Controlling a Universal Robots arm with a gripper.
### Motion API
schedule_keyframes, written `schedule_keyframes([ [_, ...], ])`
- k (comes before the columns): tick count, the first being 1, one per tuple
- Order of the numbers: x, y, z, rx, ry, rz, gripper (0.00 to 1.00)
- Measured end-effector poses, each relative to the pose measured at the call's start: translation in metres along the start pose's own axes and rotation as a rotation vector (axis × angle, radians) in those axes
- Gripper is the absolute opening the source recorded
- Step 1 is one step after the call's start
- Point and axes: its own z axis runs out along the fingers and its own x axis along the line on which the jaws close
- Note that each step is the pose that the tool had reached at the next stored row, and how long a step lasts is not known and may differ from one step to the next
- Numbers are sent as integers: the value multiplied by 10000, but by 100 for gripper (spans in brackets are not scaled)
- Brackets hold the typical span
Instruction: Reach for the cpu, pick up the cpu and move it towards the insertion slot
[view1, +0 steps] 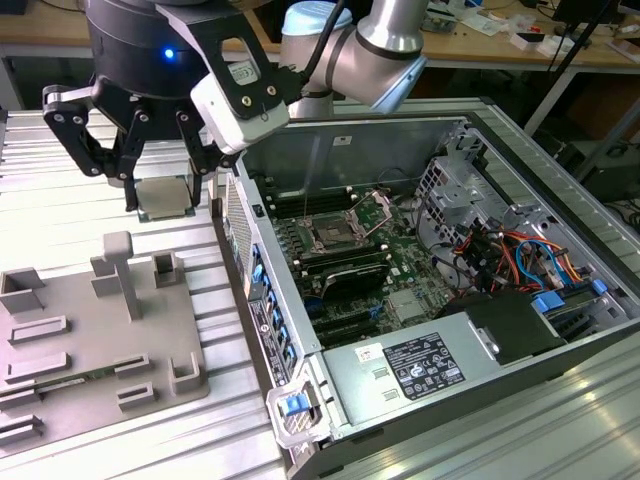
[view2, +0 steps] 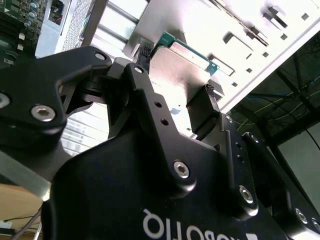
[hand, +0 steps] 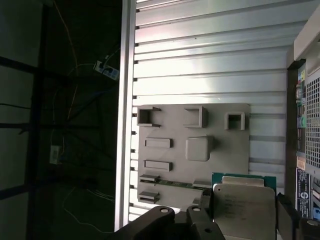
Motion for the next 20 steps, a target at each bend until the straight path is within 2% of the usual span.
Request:
schedule_keyframes([
  [20, -218, -8, -14, 0, 0, 0, 55],
])
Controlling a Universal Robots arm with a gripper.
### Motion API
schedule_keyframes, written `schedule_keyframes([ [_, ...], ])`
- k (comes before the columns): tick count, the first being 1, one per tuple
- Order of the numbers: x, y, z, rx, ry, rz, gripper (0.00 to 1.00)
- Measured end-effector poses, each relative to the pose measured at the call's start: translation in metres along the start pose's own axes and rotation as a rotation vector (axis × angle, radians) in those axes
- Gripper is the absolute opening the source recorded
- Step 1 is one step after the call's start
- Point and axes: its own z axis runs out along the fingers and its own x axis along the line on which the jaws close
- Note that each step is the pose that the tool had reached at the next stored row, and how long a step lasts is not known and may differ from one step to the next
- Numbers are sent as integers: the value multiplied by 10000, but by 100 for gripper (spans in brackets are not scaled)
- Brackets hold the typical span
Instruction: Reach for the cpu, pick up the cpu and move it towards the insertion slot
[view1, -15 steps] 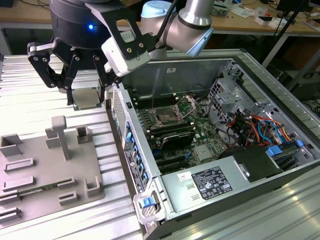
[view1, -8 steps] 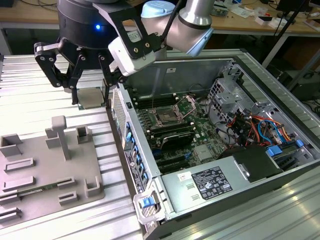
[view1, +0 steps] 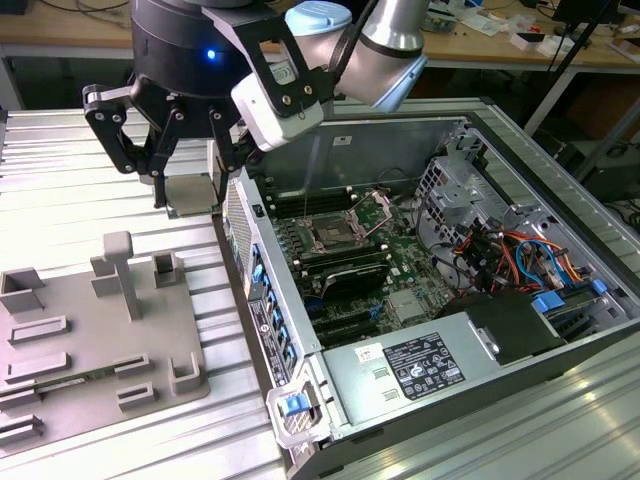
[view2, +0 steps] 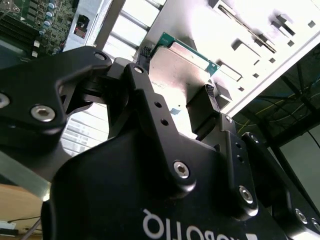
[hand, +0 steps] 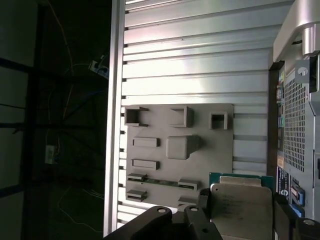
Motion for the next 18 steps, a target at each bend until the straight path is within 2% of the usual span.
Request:
schedule_keyframes([
  [16, -135, -5, -9, 0, 0, 0, 55],
  [18, -197, -7, -13, 0, 1, 1, 55],
])
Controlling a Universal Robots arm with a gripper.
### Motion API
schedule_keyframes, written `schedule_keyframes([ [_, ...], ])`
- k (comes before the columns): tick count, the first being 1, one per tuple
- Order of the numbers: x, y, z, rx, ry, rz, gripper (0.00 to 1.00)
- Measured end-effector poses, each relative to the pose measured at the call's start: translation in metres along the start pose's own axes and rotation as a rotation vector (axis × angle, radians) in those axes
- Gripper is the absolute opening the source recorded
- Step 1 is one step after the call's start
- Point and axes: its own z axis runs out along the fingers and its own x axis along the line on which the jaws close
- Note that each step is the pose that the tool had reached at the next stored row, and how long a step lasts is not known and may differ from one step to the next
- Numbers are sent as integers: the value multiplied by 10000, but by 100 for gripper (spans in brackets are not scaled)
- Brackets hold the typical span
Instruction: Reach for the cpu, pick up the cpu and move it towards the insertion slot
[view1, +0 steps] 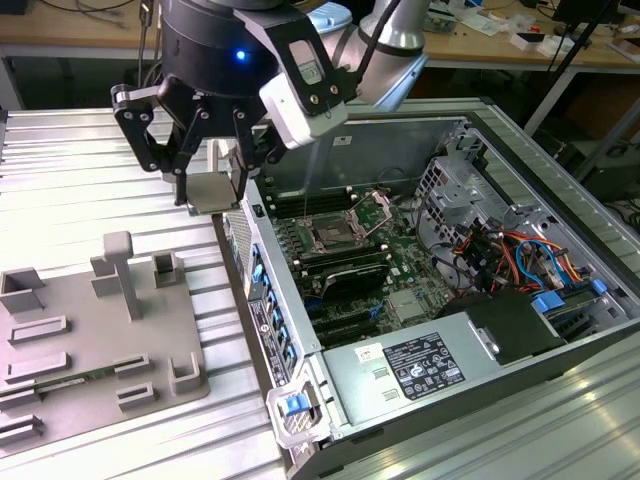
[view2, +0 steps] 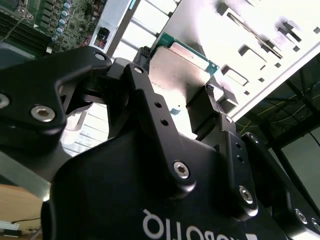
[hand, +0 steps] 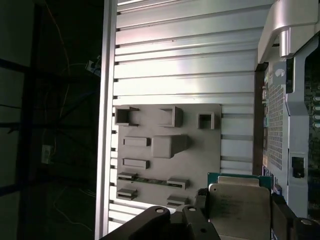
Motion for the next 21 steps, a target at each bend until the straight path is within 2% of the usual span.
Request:
schedule_keyframes([
  [2, -34, -1, -2, 0, 0, 0, 55],
  [5, -183, -7, -9, 4, 1, -1, 55],
  [8, -281, -11, -11, 7, 0, 1, 55],
  [21, -295, -11, -13, 7, 1, 0, 55],
])
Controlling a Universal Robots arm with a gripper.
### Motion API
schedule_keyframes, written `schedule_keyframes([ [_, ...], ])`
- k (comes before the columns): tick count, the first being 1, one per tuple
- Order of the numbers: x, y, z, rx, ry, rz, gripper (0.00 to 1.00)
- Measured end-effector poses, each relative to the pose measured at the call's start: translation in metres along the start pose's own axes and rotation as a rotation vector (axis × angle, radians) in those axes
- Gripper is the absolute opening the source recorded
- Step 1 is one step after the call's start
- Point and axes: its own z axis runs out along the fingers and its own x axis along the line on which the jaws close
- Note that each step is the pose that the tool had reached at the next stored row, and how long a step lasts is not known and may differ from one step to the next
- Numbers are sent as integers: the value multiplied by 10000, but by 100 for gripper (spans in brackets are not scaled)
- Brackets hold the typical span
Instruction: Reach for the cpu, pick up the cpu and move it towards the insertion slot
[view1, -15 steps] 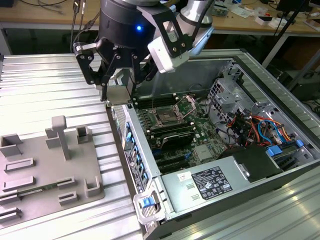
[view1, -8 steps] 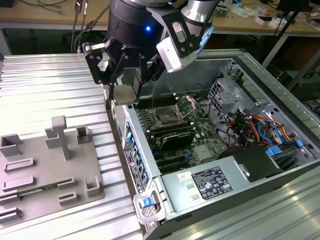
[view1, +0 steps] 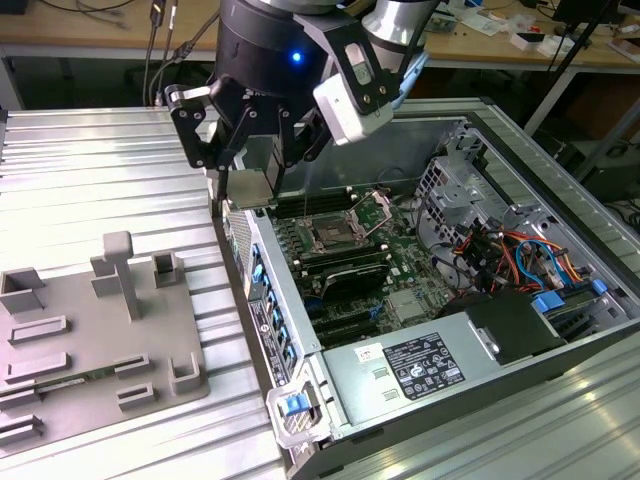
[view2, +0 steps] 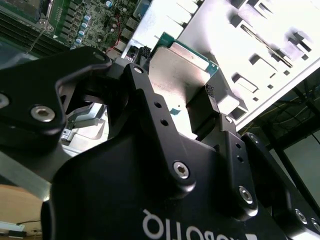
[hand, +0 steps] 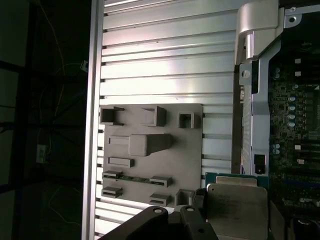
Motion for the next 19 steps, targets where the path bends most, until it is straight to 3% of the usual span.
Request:
schedule_keyframes([
  [5, -23, -1, 2, -14, 0, -2, 55],
  [12, -259, -10, -3, -17, -1, -2, 55],
  [19, -356, -14, 0, -29, -1, -1, 55],
])
